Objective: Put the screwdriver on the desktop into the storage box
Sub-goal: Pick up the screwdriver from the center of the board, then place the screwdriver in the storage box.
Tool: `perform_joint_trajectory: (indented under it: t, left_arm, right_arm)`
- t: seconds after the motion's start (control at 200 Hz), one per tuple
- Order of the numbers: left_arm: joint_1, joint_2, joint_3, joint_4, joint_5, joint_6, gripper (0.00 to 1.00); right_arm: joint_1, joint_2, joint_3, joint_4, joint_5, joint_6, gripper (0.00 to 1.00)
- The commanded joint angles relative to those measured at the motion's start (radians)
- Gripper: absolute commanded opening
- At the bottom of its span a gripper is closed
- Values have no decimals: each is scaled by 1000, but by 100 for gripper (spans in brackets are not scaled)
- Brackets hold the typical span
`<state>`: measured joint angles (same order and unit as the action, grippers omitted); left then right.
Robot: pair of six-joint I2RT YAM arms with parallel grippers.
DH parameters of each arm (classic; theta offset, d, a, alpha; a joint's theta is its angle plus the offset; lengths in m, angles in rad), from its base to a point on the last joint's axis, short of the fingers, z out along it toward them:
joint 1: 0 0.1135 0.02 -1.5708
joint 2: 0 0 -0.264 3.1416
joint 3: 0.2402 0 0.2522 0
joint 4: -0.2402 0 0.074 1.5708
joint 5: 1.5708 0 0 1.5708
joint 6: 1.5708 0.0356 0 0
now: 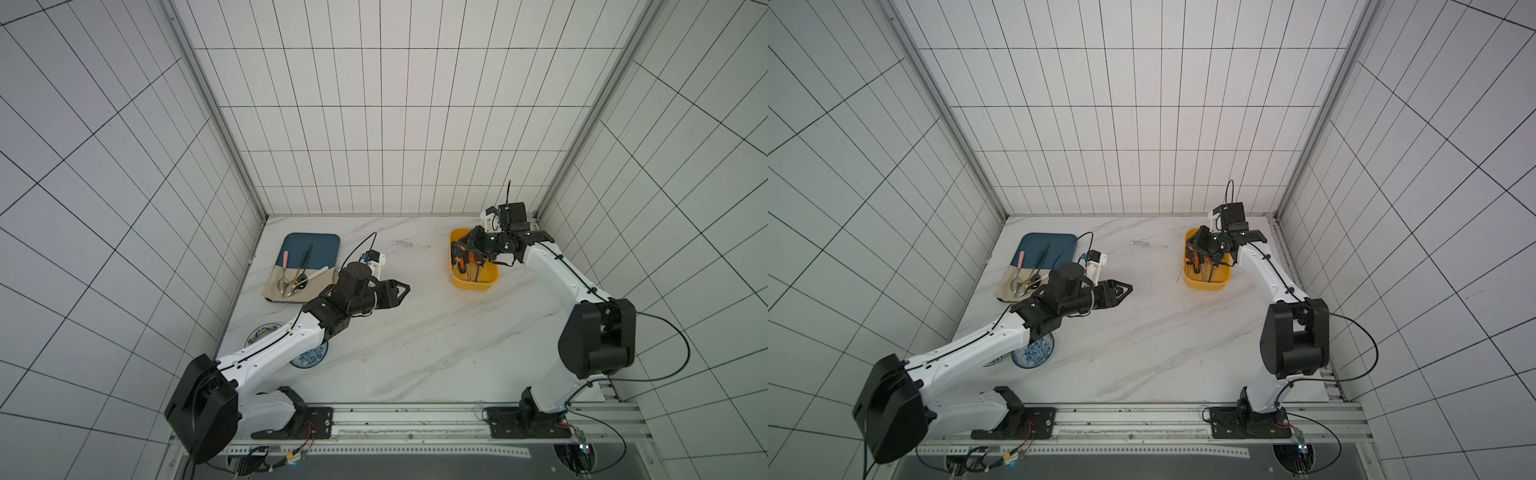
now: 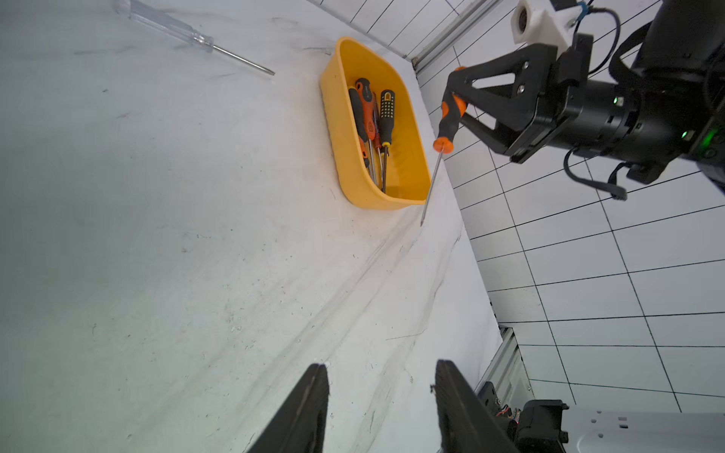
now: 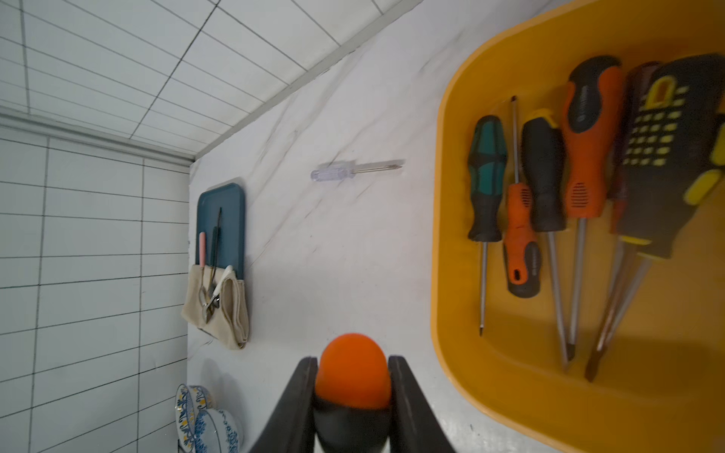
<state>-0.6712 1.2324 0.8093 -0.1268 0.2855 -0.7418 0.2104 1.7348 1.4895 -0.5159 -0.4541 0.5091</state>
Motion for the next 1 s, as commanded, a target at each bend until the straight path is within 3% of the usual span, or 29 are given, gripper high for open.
perform_joint_trajectory:
  t: [0.0,0.28,0.59,0.995]
  left_arm:
    - [4,-26,-21,-50,-11,4,48]
    - [10,-33,-31,-83,-10,4,48]
    - [14,-27,-34,-98,-14,-5,48]
    - [15,-31,-38,-119,-21,-14,48]
  right_arm:
    - [-35,87,119,-153,148,-85,17]
    - [-42,296,407,-333,342,-183,18]
    - [-13,457,521,-353,332,-191,20]
    - [39,561,598,-353,347,-215,23]
